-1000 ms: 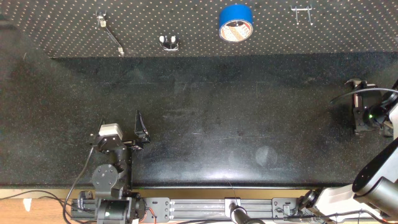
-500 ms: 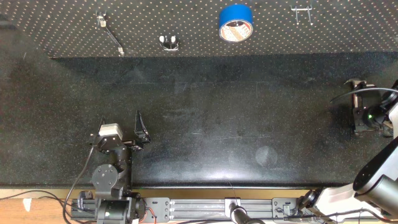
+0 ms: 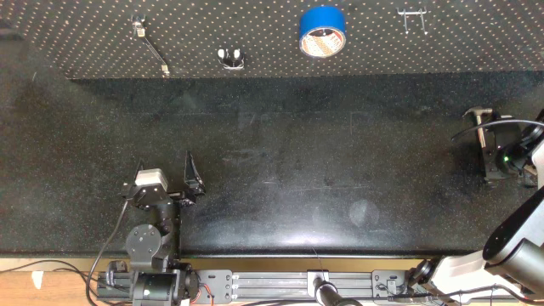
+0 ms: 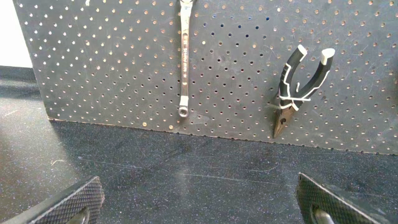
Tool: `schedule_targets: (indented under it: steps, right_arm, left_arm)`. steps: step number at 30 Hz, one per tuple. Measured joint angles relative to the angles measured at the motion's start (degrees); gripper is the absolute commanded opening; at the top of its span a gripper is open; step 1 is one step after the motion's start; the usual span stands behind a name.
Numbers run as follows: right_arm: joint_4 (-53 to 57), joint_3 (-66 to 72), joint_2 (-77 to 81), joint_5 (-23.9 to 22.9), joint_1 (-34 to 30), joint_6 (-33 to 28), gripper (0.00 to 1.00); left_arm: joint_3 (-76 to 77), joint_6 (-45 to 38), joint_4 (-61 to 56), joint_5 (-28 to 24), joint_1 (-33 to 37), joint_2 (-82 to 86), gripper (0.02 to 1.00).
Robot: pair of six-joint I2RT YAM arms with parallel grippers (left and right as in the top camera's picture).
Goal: Place Tools Onto Pegboard
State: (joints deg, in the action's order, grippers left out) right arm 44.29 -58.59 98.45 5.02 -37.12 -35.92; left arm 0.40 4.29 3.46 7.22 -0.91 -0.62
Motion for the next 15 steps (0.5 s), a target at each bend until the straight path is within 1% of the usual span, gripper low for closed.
schedule_targets:
  steps: [5,6,9,12,14,15]
  right_arm:
    - [-0.37,0.04,-0.63,0.79,0.0,0.04,0.075]
    - [-0.7,0.09,-1.49,1.81,0.0,0.04,0.075]
    - [-1.07,0.26,-7.58,6.86,0.0,1.31,0.075]
    - [-1.46,0.24,-17.94,11.85,0.57,5.9,0.075]
    - [-2.51,0.24,-24.39,13.79,2.78,9.7,0.077]
    - [-3.5,0.26,-27.47,14.51,4.92,12.26,0.075]
  left_arm:
    - [0.0,0.0,0.02,0.0,0.0,0.0,0.996]
    - [0.0,0.0,0.0,0.0,0.0,0.0,0.996]
    - [0.0,0.0,0.02,0.0,0.0,0.0,0.996]
    - [0.0,0.0,0.02,0.0,0.0,0.0,0.996]
    - [0.0,0.0,0.02,0.0,0.0,0.0,0.996]
    - [0.0,0.0,0.02,0.0,0.0,0.0,0.996]
